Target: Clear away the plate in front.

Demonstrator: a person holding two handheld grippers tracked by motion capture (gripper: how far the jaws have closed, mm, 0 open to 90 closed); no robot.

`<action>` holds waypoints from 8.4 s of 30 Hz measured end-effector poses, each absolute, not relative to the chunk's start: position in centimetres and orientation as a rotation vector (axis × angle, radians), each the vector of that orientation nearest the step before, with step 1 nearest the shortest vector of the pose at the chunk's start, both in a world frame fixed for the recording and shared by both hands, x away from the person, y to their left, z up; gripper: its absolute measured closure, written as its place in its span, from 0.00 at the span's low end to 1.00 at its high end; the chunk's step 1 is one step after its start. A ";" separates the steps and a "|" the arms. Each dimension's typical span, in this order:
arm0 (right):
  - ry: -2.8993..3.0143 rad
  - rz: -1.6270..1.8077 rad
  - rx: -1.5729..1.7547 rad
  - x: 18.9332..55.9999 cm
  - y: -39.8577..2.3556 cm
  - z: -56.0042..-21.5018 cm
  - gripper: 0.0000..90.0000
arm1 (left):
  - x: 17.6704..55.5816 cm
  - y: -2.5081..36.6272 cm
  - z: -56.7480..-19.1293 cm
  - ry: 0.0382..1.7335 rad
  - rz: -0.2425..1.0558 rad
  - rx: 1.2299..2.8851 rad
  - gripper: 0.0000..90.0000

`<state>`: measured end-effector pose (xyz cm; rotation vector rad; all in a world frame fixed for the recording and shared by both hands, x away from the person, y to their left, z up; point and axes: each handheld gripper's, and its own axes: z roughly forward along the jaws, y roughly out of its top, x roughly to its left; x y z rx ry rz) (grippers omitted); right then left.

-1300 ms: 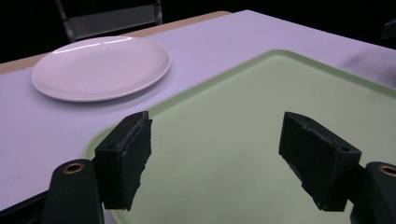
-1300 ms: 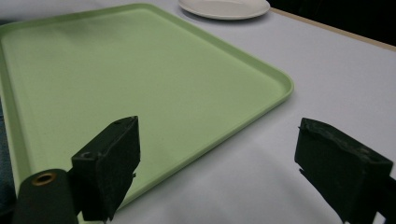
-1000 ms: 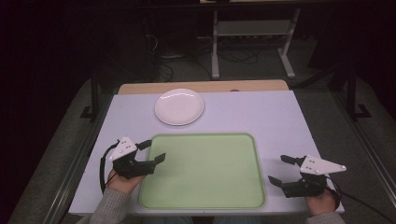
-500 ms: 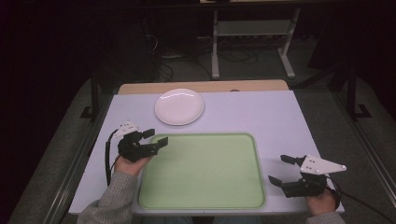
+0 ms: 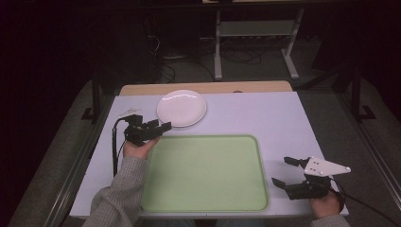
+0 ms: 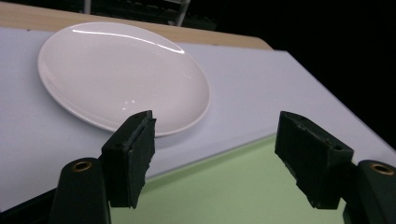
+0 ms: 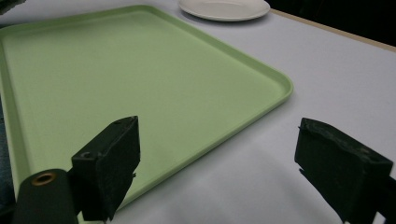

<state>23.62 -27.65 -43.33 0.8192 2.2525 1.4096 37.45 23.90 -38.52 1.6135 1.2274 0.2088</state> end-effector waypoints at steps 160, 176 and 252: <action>2.214 1.433 0.825 23.4 -28.1 -43.2 0.15 | 39.6 27.8 -42.1 1.616 -0.288 0.789 0.95; 2.210 1.428 0.823 23.3 -28.0 -43.1 0.15 | 36.1 27.6 -42.4 1.577 -0.287 0.887 0.95; 2.216 1.411 0.826 23.2 -27.6 -43.1 0.15 | 28.3 23.5 -46.7 1.557 -0.363 1.185 0.96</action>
